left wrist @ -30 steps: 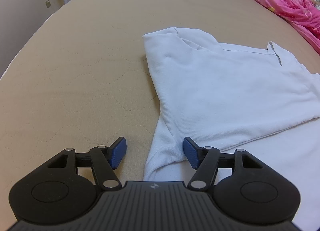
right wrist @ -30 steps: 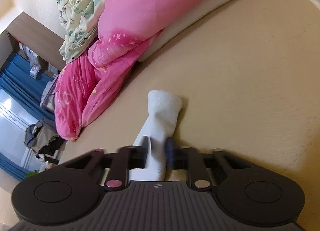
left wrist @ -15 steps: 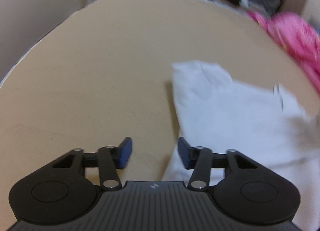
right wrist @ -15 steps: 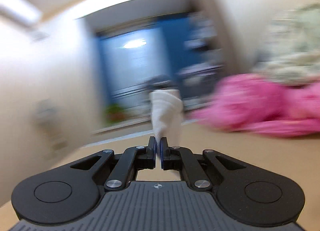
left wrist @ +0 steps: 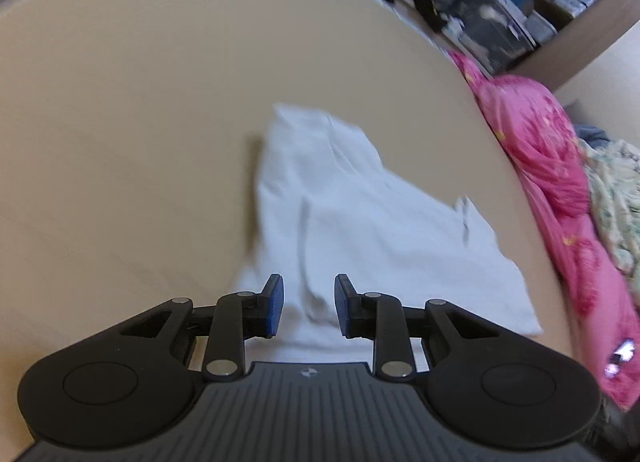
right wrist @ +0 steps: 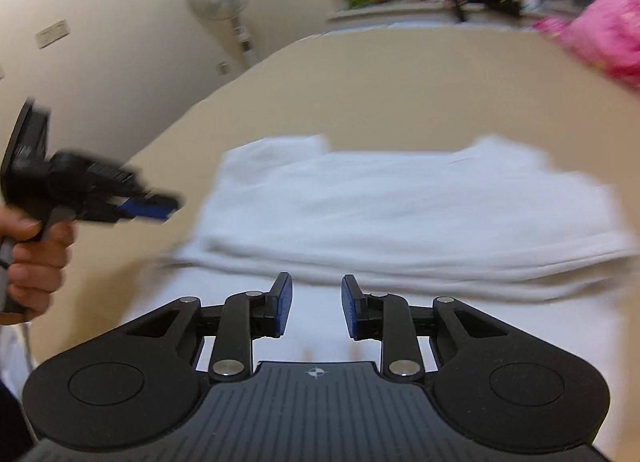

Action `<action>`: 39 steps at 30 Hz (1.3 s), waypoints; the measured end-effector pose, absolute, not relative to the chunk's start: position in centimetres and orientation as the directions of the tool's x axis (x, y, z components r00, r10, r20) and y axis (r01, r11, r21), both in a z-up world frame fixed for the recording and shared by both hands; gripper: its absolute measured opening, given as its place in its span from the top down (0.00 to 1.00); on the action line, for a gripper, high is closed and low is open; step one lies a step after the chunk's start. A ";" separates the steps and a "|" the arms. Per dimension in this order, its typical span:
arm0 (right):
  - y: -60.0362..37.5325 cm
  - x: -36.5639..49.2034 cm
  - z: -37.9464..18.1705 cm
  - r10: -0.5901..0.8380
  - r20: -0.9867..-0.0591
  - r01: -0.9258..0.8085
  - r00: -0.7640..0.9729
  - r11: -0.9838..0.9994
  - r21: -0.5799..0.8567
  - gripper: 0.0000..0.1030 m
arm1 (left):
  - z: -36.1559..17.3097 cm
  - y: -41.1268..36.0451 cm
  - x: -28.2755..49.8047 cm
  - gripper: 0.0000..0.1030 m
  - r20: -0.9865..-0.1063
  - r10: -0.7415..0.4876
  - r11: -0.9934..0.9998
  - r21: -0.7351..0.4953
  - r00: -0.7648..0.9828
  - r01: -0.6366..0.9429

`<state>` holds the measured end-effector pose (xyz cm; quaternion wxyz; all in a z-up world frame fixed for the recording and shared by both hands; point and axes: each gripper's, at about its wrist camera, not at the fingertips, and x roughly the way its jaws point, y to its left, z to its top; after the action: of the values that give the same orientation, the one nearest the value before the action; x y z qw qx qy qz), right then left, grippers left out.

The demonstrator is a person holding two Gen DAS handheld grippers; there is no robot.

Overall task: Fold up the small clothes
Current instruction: 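Grasp the shirt side with the left tool to fold it inward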

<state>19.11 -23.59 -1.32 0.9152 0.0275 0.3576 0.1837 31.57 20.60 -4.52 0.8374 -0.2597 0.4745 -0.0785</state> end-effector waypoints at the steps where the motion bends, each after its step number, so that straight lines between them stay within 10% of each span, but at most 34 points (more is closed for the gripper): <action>1: -25.2 18.8 -0.9 0.322 -0.634 -0.294 0.703 0.943 0.153 0.68 | -5.0 20.1 31.7 0.71 -0.758 -0.394 0.848 -0.518 0.520 -0.112; 10: -34.6 19.6 -1.6 0.093 -0.542 0.033 0.835 0.976 0.217 0.63 | -7.7 18.2 33.3 0.71 -0.768 -0.377 0.843 -0.516 0.518 -0.151; 12: -35.0 20.2 -2.1 0.065 -0.539 0.056 0.840 0.977 0.206 0.63 | -7.0 16.9 33.3 0.98 -0.785 -0.327 0.891 -0.442 0.525 -0.105; 20: -36.1 23.4 -4.2 0.059 -0.567 0.094 0.822 0.967 0.238 0.63 | -1.5 18.7 31.6 0.97 -0.712 -0.125 0.949 -0.290 0.691 -0.127; 32: -37.6 23.2 -6.9 -0.060 -0.838 0.249 0.542 0.964 0.092 0.57 | -3.0 16.6 32.8 0.90 -0.732 -0.189 0.964 -0.265 0.655 -0.018; 39: -37.7 23.7 -3.2 0.040 -0.598 0.169 0.801 0.942 0.290 0.58 | -6.5 15.5 33.3 0.78 -0.855 -0.098 0.994 -0.112 0.509 0.002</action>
<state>23.74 -37.67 -3.24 0.9341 0.1667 0.3138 -0.0344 33.26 15.50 -6.48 0.8672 -0.0482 0.4949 -0.0288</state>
